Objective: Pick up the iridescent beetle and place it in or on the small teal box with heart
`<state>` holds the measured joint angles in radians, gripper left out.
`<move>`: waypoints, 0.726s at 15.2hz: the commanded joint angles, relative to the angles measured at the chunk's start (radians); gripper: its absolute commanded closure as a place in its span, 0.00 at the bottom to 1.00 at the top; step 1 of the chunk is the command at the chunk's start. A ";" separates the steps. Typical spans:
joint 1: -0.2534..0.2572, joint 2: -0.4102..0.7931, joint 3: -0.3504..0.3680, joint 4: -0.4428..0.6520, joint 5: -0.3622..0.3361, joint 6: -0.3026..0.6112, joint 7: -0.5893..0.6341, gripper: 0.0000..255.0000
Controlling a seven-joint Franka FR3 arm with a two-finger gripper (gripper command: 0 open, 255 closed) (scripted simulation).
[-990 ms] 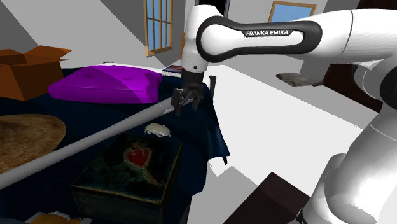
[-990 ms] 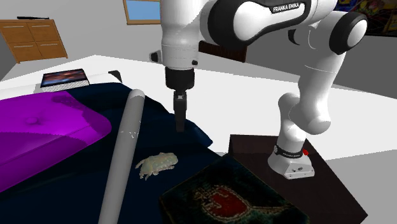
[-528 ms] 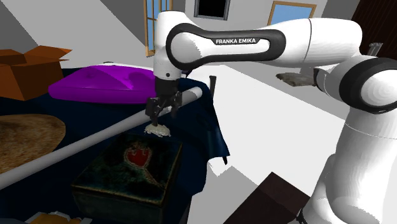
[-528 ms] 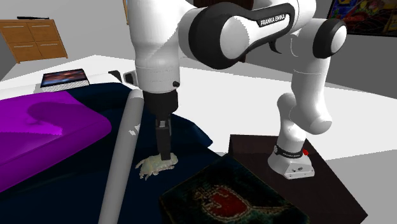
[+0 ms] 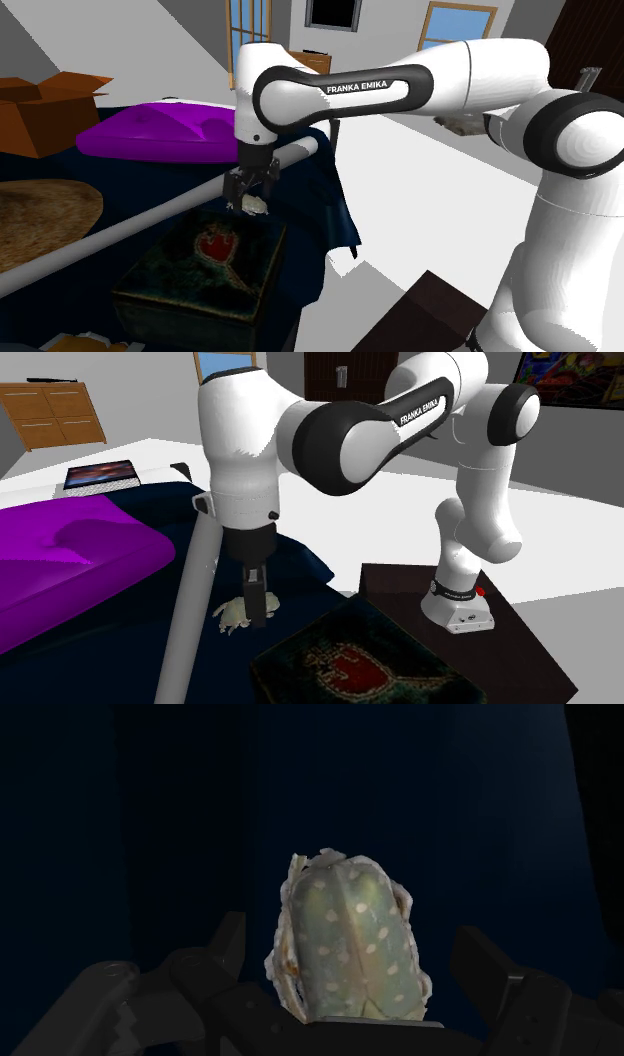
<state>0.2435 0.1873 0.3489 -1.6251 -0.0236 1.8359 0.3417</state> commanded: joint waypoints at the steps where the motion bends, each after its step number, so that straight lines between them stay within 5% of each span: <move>1: -0.001 0.000 -0.001 -0.011 0.000 0.011 -0.001 0.00; 7: -0.001 0.000 -0.001 -0.011 0.000 0.011 -0.001 0.00; 8: -0.001 0.000 -0.001 -0.011 0.000 0.011 -0.001 1.00; 11: -0.001 0.000 -0.001 -0.011 0.000 0.011 -0.001 1.00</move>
<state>0.2427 0.1867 0.3486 -1.6356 -0.0233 1.8464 0.3404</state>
